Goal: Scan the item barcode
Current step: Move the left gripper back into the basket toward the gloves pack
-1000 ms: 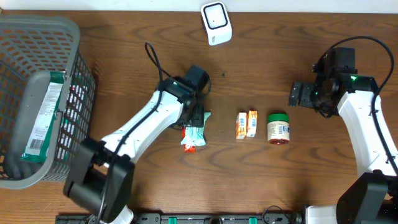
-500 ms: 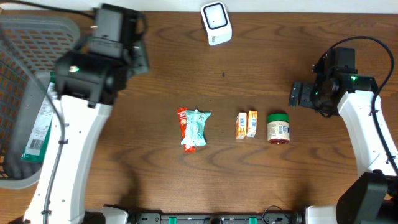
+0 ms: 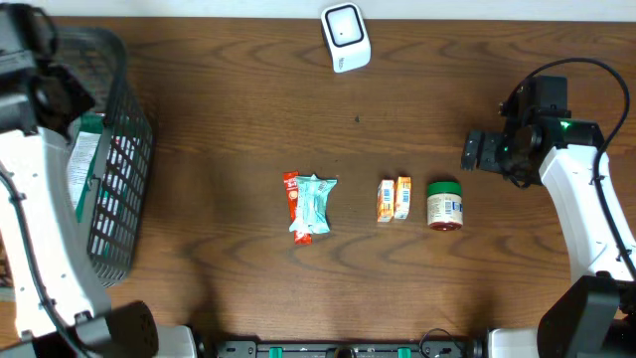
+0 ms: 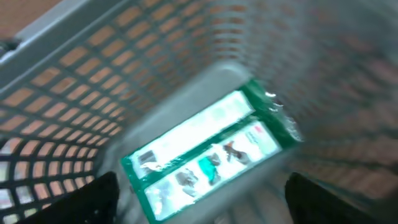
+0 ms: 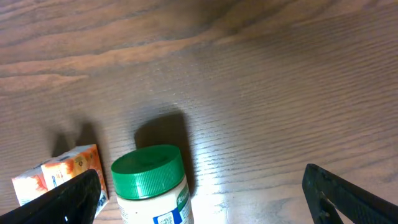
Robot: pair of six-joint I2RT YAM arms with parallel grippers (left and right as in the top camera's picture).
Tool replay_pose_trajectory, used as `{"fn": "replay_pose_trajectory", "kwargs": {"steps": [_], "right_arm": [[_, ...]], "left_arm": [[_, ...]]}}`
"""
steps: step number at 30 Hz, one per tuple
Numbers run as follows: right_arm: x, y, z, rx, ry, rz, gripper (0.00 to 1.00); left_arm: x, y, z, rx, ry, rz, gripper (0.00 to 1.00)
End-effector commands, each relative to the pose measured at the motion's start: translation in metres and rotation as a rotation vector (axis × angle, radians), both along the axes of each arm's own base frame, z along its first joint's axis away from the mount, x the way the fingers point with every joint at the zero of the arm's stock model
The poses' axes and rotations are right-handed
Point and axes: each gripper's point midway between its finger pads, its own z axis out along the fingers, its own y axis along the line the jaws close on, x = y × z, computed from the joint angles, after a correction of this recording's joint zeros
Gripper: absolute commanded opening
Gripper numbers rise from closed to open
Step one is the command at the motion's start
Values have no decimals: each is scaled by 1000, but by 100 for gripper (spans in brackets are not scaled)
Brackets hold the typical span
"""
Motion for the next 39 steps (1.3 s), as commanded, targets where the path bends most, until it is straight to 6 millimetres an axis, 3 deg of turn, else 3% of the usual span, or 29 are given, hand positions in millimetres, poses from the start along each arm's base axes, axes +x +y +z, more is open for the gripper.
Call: {"fn": "replay_pose_trajectory", "kwargs": {"steps": [1, 3, 9, 12, 14, 17, 20, 31, 39], "right_arm": [[3, -2, 10, -9, -29, 0, 99], [3, -2, 10, -9, -29, 0, 99], [3, -2, 10, -9, -29, 0, 99], [3, -2, 10, -9, -29, 0, 99], [3, -2, 10, -9, -29, 0, 99], [3, -2, 10, -9, -29, 0, 99], [3, -2, 10, -9, -29, 0, 99], [3, -2, 10, -9, -29, 0, 99], [3, -2, 10, -9, -29, 0, 99]], "left_arm": [[-6, 30, -40, -60, 94, 77, 95], [-4, 37, -66, -120, 138, 86, 100], [15, 27, -154, -333, 318, -103, 98], [17, 27, -187, -370, 396, -124, 98], [17, 27, -198, -383, 427, -141, 98], [24, 11, -221, -481, 446, -250, 98], [26, 2, -233, -528, 459, -322, 98], [18, -1, -262, -559, 506, -311, 98], [2, 19, -292, -444, 554, -193, 98]]}}
